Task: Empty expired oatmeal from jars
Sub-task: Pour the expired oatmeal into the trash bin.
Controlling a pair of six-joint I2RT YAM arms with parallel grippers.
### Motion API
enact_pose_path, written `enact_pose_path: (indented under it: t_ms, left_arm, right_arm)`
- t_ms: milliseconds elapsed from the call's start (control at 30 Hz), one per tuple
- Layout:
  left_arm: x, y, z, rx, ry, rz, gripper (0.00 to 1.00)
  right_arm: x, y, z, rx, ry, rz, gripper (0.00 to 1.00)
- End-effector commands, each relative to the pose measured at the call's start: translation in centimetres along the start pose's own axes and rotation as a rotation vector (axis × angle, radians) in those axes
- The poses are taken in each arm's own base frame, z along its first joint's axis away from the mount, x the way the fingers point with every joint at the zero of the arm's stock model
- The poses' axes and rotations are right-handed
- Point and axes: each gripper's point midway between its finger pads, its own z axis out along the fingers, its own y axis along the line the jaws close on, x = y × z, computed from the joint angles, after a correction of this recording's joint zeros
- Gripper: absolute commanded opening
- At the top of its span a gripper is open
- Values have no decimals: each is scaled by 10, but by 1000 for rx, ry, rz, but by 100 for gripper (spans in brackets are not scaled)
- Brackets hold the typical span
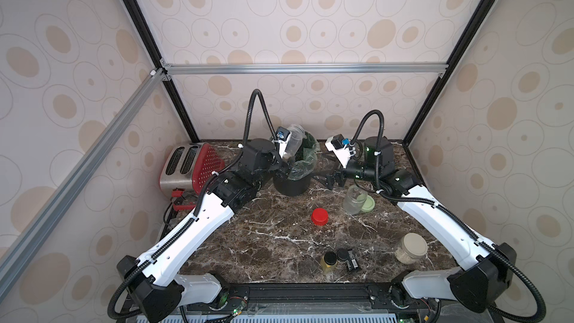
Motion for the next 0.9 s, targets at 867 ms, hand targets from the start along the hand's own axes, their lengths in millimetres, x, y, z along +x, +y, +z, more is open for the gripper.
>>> enact_pose_path:
  t_ms: [867]
  left_arm:
    - [21,14,39,-72,475,-220,0]
  right_arm:
    - [-3,-50,36,96,-18,-281,100]
